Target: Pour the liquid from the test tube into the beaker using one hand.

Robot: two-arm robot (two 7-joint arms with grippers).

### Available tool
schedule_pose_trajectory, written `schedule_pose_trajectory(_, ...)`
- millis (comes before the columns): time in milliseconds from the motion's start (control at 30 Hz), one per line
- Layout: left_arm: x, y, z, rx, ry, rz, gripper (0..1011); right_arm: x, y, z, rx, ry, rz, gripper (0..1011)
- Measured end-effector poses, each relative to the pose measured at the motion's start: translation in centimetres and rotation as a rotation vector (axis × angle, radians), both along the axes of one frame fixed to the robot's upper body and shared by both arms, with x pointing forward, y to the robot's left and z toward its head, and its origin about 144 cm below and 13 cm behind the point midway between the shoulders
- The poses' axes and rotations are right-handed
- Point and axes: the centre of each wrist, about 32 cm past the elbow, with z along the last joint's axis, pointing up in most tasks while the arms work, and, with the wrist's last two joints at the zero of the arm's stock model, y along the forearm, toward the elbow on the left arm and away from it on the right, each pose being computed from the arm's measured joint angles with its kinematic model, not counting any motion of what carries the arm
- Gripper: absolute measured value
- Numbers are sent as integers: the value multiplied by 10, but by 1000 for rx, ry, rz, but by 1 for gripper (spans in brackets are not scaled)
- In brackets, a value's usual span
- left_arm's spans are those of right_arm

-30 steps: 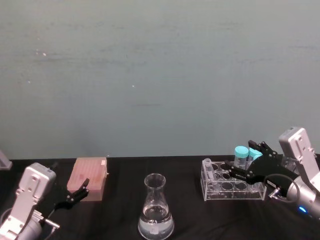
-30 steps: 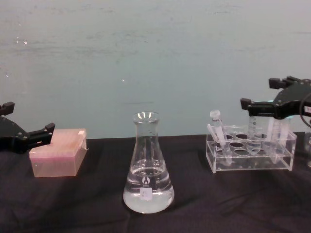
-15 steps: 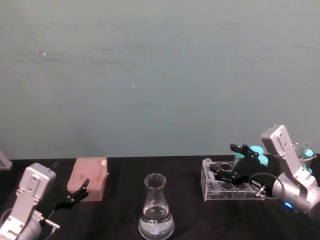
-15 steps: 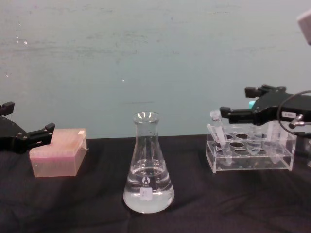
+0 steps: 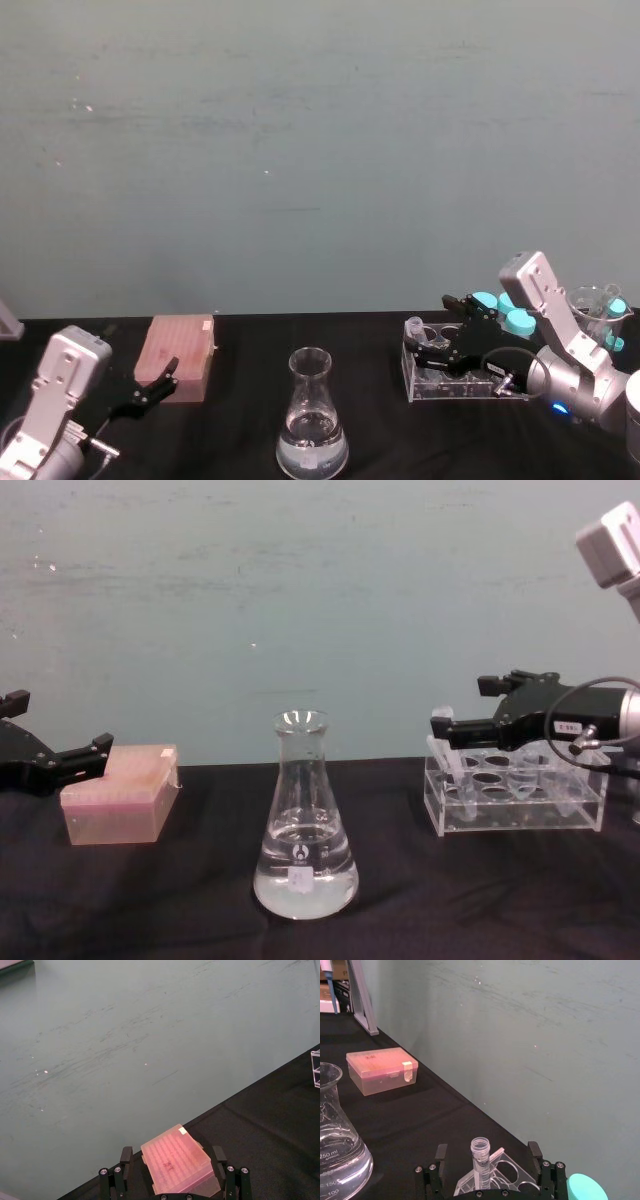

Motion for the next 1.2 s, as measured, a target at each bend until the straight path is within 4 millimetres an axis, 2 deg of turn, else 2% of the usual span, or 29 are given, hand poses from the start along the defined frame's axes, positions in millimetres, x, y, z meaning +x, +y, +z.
schedule_pose_trajectory(1200, 0, 0, 0, 0, 0, 0, 1000, 11, 11, -12, -36, 27, -5, 1000)
